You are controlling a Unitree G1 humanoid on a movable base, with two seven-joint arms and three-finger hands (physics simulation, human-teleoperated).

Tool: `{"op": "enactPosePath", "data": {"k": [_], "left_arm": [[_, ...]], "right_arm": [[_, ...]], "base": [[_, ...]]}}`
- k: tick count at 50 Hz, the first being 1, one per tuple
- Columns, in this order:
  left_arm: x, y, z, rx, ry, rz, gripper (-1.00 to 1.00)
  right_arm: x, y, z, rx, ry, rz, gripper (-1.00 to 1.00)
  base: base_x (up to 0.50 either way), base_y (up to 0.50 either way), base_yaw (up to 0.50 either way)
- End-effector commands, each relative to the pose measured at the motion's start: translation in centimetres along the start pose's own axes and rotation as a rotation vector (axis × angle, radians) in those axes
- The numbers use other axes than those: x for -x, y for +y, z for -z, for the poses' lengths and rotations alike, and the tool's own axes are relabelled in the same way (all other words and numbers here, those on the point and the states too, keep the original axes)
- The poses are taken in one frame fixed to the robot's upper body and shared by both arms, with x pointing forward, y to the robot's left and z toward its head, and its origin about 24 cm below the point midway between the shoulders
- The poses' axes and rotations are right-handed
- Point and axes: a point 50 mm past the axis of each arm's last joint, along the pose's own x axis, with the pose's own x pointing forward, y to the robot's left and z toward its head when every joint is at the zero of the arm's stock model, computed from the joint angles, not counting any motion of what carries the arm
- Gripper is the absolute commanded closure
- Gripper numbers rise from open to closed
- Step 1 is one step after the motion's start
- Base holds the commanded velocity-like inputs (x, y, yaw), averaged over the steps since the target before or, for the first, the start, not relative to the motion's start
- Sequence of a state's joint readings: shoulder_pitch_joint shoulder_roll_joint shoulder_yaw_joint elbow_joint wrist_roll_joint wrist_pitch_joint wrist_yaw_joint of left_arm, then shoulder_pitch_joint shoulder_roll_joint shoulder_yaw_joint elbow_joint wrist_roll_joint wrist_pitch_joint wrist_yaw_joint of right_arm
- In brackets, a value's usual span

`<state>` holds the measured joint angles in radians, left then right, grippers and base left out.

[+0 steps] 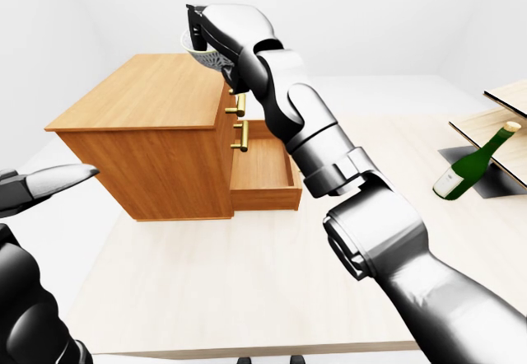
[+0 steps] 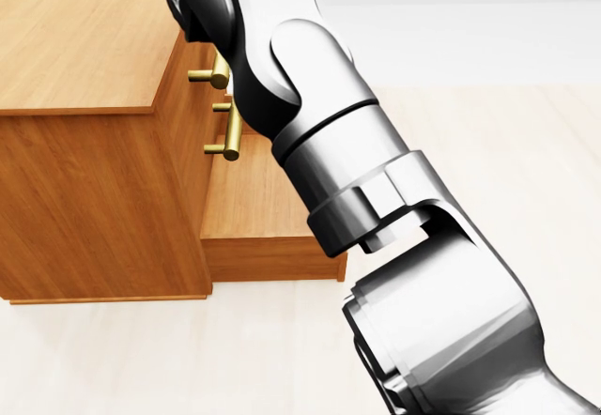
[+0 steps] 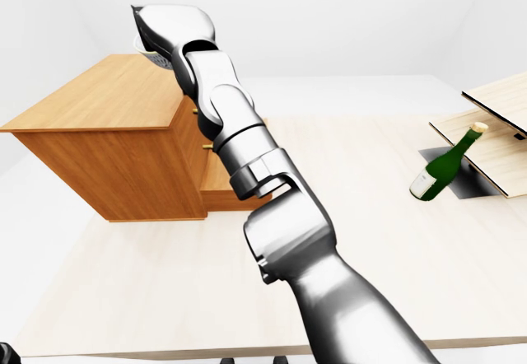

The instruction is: Put the bowl on top of the cabinet.

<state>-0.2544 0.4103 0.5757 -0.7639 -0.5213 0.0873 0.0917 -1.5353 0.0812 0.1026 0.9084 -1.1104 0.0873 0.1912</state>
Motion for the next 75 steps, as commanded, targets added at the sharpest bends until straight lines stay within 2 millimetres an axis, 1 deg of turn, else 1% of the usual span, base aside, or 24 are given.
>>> {"op": "enactPosePath", "data": {"k": [1,18,28,48,64,75], "left_arm": [[-0.1,0.2,-0.1,0.002,-0.006,-0.005,-0.89],[-0.1,0.1,-0.2,0.01,-0.008,-0.006,-0.89],[-0.1,0.1,-0.3,0.012,-0.011,-0.006,-0.89],[-0.2,0.1,-0.6,0.024,-0.024,-0.007,-0.89],[-0.1,-0.2,-0.4,0.027,-0.015,0.0,-0.89],[-0.1,-0.2,-0.6,0.029,-0.023,0.0,-0.89]], "right_arm": [[-0.1,-0.4,-0.9,-0.019,-0.022,0.026,1.0],[-0.1,0.5,-1.6,-0.049,-0.04,0.005,1.0],[-0.1,1.5,-1.8,-0.064,-0.044,-0.013,1.0],[-0.2,2.1,-2.7,-0.067,-0.057,-0.029,1.0],[-0.4,2.4,-2.8,-0.074,-0.049,-0.04,1.0],[-0.4,2.7,-3.5,-0.072,-0.061,-0.047,1.0]], "base": [[0.0,0.0,0.0],[0.0,0.0,0.0],[0.0,0.0,0.0],[0.0,0.0,0.0],[0.0,0.0,0.0],[0.0,0.0,0.0]]}}
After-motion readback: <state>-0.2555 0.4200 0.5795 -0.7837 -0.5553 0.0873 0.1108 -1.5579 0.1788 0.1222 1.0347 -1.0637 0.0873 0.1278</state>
